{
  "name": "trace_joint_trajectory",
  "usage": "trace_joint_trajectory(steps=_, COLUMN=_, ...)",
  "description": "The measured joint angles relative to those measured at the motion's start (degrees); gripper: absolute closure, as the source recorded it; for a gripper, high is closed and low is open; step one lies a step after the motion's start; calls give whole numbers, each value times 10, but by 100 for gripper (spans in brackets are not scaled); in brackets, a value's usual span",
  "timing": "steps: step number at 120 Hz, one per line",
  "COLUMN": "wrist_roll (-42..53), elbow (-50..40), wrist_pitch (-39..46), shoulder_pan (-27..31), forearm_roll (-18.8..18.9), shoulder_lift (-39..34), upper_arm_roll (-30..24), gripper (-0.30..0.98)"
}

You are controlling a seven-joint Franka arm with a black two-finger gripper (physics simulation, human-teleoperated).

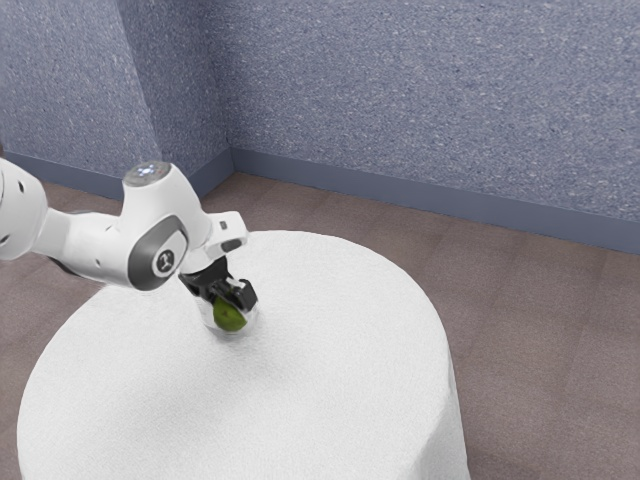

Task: Place the pear in the bowl.

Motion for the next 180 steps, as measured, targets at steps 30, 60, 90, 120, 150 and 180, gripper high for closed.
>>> trace_joint_trajectory(steps=30, wrist_roll=-11, elbow=68, wrist_pitch=-50, shoulder_pan=9, forearm_roll=35, shoulder_lift=16, upper_arm_roll=29, gripper=40)
trace_joint_trajectory(steps=60, wrist_roll=-17, elbow=130, wrist_pitch=-77, shoulder_pan=17, forearm_roll=44, shoulder_lift=75, upper_arm_roll=28, gripper=38)
trace_joint_trajectory(steps=90, wrist_roll=-19, elbow=136, wrist_pitch=-81, shoulder_pan=19, forearm_roll=42, shoulder_lift=109, upper_arm_roll=27, gripper=36)
trace_joint_trajectory(steps=120, wrist_roll=-11, elbow=137, wrist_pitch=-82, shoulder_pan=14, forearm_roll=33, shoulder_lift=110, upper_arm_roll=26, gripper=15)
trace_joint_trajectory(steps=150, wrist_roll=0, elbow=135, wrist_pitch=-116, shoulder_pan=-1, forearm_roll=29, shoulder_lift=70, upper_arm_roll=26, gripper=6)
trace_joint_trajectory(steps=180, wrist_roll=7, elbow=289, wrist_pitch=-325, shoulder_pan=-5, forearm_roll=25, shoulder_lift=29, upper_arm_roll=26, gripper=3)
